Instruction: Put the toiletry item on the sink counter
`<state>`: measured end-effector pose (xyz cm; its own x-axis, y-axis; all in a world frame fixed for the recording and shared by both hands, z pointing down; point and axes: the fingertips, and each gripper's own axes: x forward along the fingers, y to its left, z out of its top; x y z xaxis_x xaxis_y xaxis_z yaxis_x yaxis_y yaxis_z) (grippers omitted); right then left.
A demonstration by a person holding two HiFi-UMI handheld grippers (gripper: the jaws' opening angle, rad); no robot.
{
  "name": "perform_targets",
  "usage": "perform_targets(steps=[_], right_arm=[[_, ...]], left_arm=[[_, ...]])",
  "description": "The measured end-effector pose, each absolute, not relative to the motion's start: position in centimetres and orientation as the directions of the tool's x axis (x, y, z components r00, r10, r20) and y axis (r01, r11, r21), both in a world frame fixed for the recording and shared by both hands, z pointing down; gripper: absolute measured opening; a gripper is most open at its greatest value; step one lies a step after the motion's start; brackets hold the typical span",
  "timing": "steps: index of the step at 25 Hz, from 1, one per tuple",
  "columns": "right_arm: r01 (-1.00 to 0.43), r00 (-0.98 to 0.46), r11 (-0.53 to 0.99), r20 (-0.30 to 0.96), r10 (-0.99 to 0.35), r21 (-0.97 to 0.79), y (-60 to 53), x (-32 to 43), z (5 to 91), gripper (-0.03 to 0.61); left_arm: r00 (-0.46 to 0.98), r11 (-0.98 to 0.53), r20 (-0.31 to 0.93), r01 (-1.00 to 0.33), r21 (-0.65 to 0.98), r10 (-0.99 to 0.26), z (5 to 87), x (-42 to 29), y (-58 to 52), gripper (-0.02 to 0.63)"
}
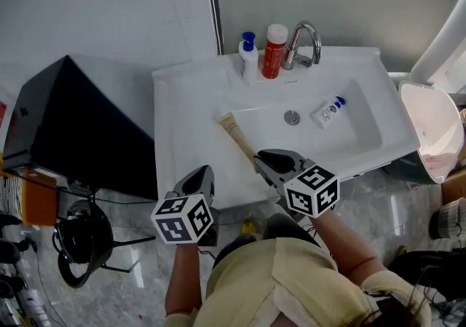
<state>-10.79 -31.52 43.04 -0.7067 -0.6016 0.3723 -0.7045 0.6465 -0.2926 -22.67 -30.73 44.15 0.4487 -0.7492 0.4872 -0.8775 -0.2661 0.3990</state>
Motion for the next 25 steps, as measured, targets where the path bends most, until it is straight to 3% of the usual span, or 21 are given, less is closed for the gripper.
perform_targets(steps=[25], right_arm=[[-0.621,-0.779,0.695,0.384,-0.496,-0.362,-41.9,-14.2,45.9,0.069]], left_arm=[[0.341,-0.123,0.525,-0.906,0.405,-0.780,46.1,-22.9,-39.0,0.038]])
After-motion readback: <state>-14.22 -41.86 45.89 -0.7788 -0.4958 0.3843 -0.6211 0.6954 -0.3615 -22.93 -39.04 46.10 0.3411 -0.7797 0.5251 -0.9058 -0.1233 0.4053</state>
